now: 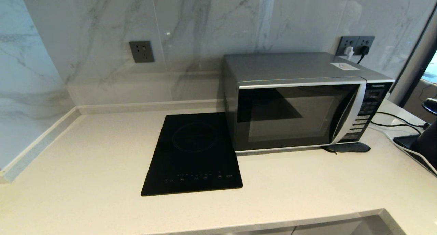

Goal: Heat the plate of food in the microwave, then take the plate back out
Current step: Open the microwave oven

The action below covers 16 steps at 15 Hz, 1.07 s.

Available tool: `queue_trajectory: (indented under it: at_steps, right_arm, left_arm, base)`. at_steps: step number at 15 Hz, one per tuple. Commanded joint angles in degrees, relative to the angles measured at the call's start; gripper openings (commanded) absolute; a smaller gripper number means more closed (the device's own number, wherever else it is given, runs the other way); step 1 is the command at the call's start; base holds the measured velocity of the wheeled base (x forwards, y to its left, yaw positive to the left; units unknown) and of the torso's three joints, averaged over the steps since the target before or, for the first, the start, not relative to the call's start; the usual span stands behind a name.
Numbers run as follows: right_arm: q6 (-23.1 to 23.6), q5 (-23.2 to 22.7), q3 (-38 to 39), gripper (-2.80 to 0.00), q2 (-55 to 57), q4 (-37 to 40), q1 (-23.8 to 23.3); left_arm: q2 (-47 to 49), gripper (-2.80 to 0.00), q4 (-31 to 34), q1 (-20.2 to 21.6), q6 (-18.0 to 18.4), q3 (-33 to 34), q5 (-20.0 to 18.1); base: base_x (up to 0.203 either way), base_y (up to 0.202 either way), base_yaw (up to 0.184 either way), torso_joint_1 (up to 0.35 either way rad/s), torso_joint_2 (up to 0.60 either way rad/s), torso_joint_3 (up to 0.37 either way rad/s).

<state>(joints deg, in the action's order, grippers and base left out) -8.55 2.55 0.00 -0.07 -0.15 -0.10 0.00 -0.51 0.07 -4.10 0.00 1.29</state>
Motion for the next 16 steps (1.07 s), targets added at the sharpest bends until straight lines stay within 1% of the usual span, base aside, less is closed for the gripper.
queue_trajectory:
  at_steps: [1,16]
  right_arm:
    - [-0.07,0.0,0.09,-2.8,0.07,-0.03,0.01]
    - [-0.07,0.0,0.09,-2.8,0.07,-0.03,0.01]
  left_arm:
    - [0.09,-2.8,-0.02,0.01,-0.03,0.0,0.03]
    - [0.09,-2.8,-0.02,0.01,-0.03,0.0,0.03]
  base:
    - [0.0,0.0,0.0,0.0,0.0,0.0]
    - [0.0,0.0,0.0,0.0,0.0,0.0]
